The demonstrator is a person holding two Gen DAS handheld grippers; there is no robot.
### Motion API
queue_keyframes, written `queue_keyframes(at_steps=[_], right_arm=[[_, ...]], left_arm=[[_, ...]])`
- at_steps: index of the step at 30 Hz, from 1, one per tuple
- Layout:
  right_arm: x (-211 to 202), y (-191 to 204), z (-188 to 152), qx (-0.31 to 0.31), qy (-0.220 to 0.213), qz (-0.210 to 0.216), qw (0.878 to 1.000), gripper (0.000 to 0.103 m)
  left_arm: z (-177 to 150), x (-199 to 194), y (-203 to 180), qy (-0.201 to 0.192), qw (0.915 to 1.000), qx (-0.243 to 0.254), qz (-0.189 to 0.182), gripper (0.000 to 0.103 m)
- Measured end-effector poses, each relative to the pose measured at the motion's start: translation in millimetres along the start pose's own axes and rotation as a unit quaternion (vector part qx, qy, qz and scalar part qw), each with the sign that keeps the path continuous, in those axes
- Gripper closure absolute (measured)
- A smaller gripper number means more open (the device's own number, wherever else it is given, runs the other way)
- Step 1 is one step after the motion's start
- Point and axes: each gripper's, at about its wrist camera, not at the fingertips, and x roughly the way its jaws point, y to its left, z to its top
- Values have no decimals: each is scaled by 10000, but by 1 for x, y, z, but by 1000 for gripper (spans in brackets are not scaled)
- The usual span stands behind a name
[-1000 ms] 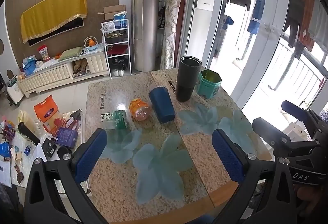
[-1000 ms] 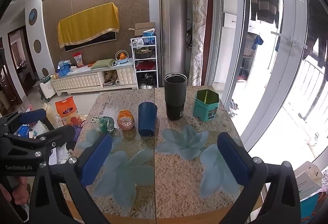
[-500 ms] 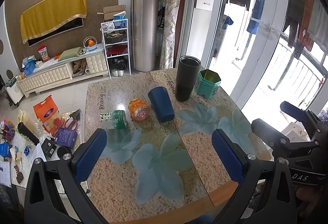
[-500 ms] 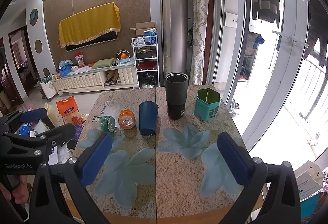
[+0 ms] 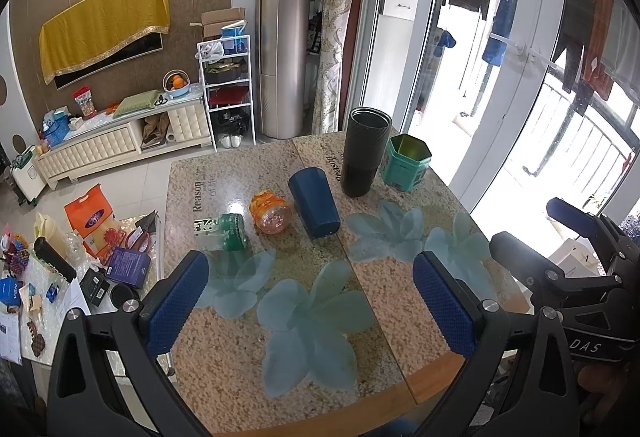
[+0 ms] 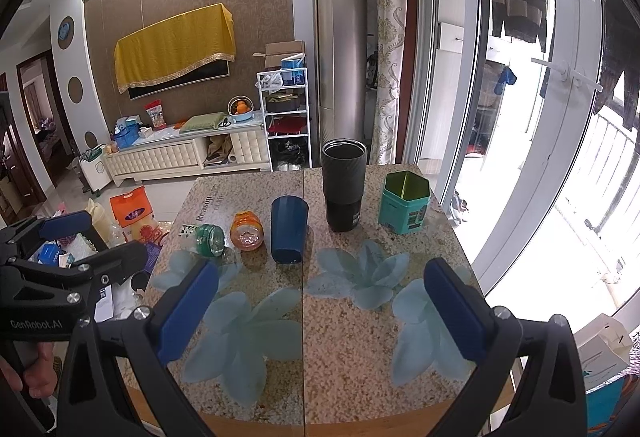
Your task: Flip cup upright
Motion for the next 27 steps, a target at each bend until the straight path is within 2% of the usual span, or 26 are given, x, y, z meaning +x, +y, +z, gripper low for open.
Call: queue_keyframes(at_steps=[18,22,24,27], right_arm=[[7,-4,3,-61,37,112,9999,0],[12,-6,5,-242,88,218,9994,0],[17,-11,9,-340,95,306,9989,0],[26,-20,14,-453,120,477,9978,0]], left_arm=[[-2,9,-1,110,9998,-105,93,1],[-3,19,-4,225,9992,-296,166,1],[-1,25,-4,280,9982,-416,341,1],[0,38,0,372,9942,-860,534,1]])
